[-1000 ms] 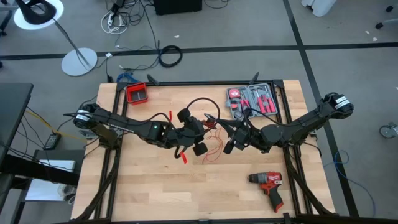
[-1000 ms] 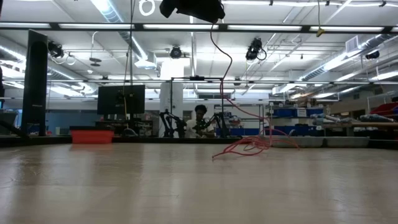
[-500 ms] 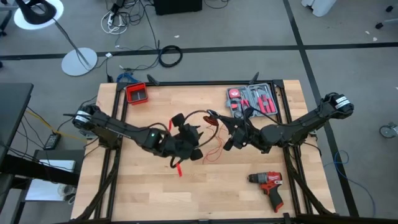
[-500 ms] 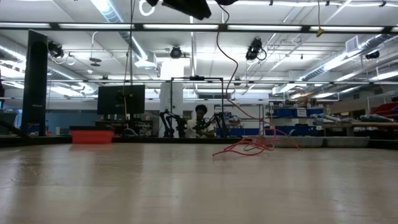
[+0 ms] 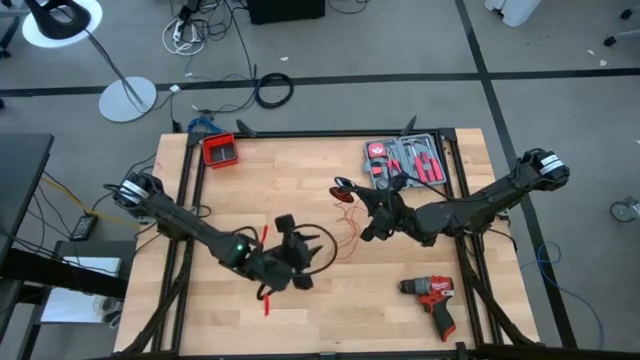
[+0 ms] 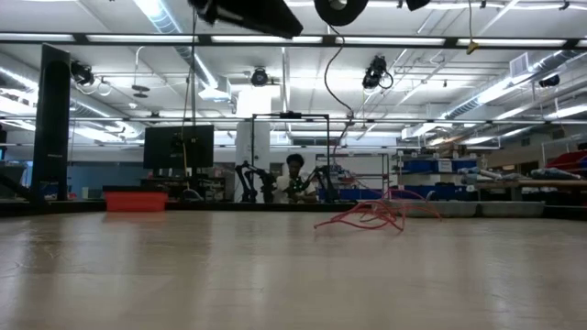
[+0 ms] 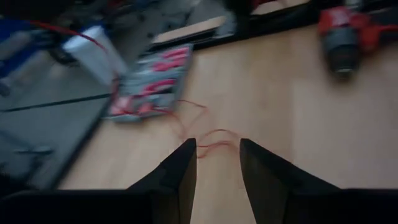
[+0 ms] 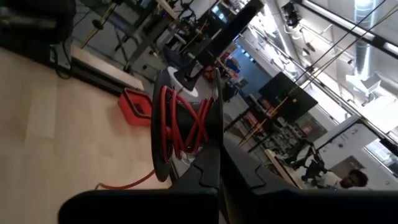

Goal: Coil cords
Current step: Uncoil the red wire from the black spool

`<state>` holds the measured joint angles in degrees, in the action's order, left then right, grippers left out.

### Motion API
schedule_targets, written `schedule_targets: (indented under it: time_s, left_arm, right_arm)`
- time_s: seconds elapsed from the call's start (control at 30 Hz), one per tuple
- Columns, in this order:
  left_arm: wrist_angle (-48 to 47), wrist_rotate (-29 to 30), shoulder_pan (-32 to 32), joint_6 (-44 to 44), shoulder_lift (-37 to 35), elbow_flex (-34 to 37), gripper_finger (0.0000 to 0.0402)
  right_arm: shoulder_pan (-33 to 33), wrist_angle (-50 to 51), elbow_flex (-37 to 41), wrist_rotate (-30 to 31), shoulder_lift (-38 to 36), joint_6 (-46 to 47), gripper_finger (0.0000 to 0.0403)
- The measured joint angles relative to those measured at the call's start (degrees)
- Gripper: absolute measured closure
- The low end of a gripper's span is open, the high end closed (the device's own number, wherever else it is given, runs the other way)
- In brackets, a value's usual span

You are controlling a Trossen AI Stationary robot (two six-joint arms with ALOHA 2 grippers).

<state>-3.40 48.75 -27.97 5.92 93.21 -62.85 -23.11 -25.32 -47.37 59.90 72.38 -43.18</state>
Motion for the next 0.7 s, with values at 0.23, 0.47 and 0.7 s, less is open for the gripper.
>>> schedule_targets:
  time_s: [0.23,0.47,0.7]
  left_arm:
    - [38.15,-18.69,3.76,-0.28,0.00,19.45,0.0275]
    - [51.74,-36.48,13.75,0.54,-0.04,27.53,0.0275]
    - [53.20,-40.84,22.59,0.02,-0.04,26.97,0.0275]
  right_arm:
    - [0.60,3.49,0.00,0.08,-0.02,1.84,0.0403]
    - [3.77,14.31,0.00,-9.38,-0.04,14.51,0.0403]
    - [9.19,17.65,0.00,-18.11,-0.04,22.99,0.0403]
